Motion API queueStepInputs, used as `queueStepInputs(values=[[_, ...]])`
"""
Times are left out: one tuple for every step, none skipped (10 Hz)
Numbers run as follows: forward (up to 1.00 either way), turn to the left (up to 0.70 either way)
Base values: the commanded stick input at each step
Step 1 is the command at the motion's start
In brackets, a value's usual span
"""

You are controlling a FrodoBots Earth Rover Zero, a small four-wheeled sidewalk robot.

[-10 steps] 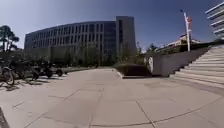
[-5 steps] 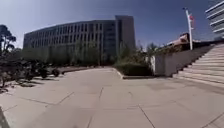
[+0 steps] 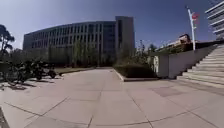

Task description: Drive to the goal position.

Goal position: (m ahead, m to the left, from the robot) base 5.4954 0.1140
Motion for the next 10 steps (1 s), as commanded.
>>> queueStepInputs(values=[[0.7, -0.01], [0.7, -0.01], [0.7, -0.01], [0.7, -0.01], [0.7, -0.01], [0.7, -0.01], [0.7, -0.01], [0.7, -0.01], [0.7, -0.01], [0.7, -0.01]])
